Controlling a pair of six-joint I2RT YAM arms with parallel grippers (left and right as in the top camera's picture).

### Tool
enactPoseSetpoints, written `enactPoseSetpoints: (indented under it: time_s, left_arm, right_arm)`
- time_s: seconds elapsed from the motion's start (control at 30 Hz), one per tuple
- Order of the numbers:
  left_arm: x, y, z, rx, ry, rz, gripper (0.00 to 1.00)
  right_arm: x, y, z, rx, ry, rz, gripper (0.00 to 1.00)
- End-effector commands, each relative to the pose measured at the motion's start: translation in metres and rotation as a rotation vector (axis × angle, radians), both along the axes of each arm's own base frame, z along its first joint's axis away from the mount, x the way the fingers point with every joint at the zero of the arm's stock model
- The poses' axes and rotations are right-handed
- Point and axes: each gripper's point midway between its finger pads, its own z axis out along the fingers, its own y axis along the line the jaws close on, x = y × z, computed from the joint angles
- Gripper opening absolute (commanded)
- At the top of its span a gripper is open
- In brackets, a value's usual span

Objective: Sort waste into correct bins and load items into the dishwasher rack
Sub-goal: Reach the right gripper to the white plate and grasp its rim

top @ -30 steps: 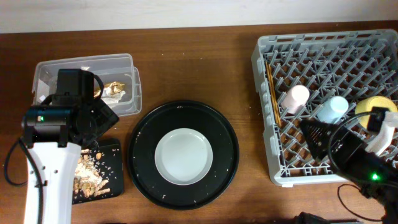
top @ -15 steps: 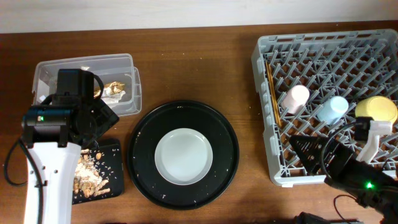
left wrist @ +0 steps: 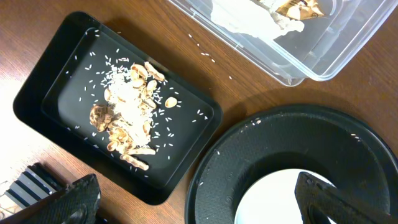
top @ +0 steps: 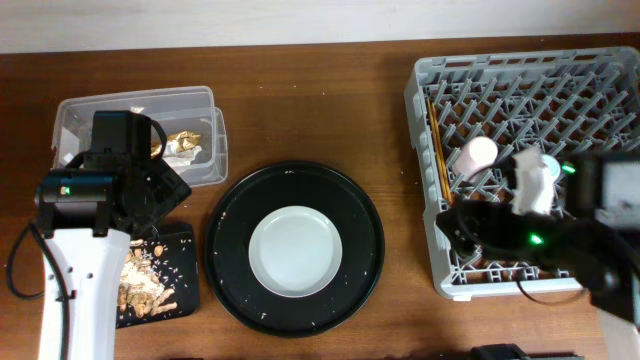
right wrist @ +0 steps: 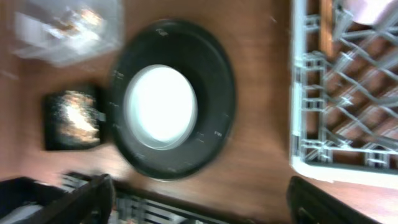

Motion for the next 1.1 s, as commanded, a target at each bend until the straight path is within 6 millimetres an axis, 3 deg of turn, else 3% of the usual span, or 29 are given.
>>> enactPoseSetpoints:
  time_s: [0.0, 0.17, 0.2, 0.27, 0.53, 0.67, 0.87, 1.07]
  left_arm:
    - [0.001, 0.002, 0.006, 0.000, -0.021, 0.017, 0.99]
    - [0.001, 0.002, 0.006, 0.000, -0.021, 0.017, 0.99]
    - [0.001, 0.002, 0.006, 0.000, -0.021, 0.017, 0.99]
    - [0.001, 0.002, 0.006, 0.000, -0.021, 0.017, 0.99]
    - [0.001, 0.002, 0.006, 0.000, -0.021, 0.017, 0.99]
    - [0.001, 0.002, 0.006, 0.000, -0.021, 0.017, 0.99]
    - [0.001, 0.002, 0.006, 0.000, -0.021, 0.017, 0.99]
    - [0.001, 0.002, 0.006, 0.000, -0.021, 0.017, 0.99]
  right_arm:
    - [0.017, 0.010, -0.030, -0.235, 0.078, -0.039, 0.78]
    - [0.041, 0.075, -0.076, -0.357, 0.132, 0.095, 0.78]
    - [0.045, 0.087, -0.088, -0.373, 0.150, 0.121, 0.89]
    - [0.053, 0.103, -0.113, -0.406, 0.196, 0.148, 0.76]
    - [0.061, 0.124, -0.207, -0.486, 0.451, 0.150, 0.68]
    - [0.064, 0.128, -0.239, -0.511, 0.504, 0.160, 0.58]
    - [0.061, 0.157, -0.256, -0.393, 0.529, 0.304, 0.59]
    - [0.060, 0.157, -0.260, -0.386, 0.531, 0.305, 0.60]
